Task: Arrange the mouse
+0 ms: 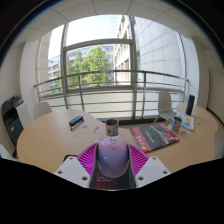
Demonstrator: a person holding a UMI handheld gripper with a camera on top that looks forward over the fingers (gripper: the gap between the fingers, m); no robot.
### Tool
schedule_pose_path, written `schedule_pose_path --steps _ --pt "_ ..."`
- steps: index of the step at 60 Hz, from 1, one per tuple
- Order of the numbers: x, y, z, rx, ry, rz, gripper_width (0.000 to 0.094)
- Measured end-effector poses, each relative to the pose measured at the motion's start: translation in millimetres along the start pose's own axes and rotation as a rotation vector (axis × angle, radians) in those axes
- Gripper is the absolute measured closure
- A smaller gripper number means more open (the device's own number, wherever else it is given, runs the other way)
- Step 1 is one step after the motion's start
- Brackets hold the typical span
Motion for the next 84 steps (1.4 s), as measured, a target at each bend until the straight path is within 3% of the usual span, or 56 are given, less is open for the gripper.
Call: schedule_pose_path --steps 1,10,17,20,22,27,29,49,67,84 --pt "-19 28 6 -0.018 -0.005 -0.001 0.0496" --pt "-56 125 57 -0.215 -0.005 -0.017 0.0467" --pt "-74 155 65 -0.294 -0.012 0.013 0.0386" --pt "-69 152 69 -0.269 0.017 0.001 0.0361" --pt "-69 149 66 -0.266 0.032 -0.011 0.0311" --pt "-72 129 49 -0.265 0.033 -0.024 0.0074" --pt "-74 126 44 -0.254 0.033 -0.026 0.011" --pt "-92 74 -94 -0.202 0.064 -0.066 0.0093" --pt "-104 93 -210 -0.187 0.057 -0.08 0.0092" --pt "-107 106 -247 -0.185 0.045 -0.104 0.0093"
Point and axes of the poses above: the point between the fingertips, and its own axes, seen from behind it with the camera up: x to the right, y down, z forward, the way the camera looks, the point moved 5 cm from there along -z, backward, against the way the camera looks, and after that the axes turned 4 degrees about -y, right-handed, at the moved point
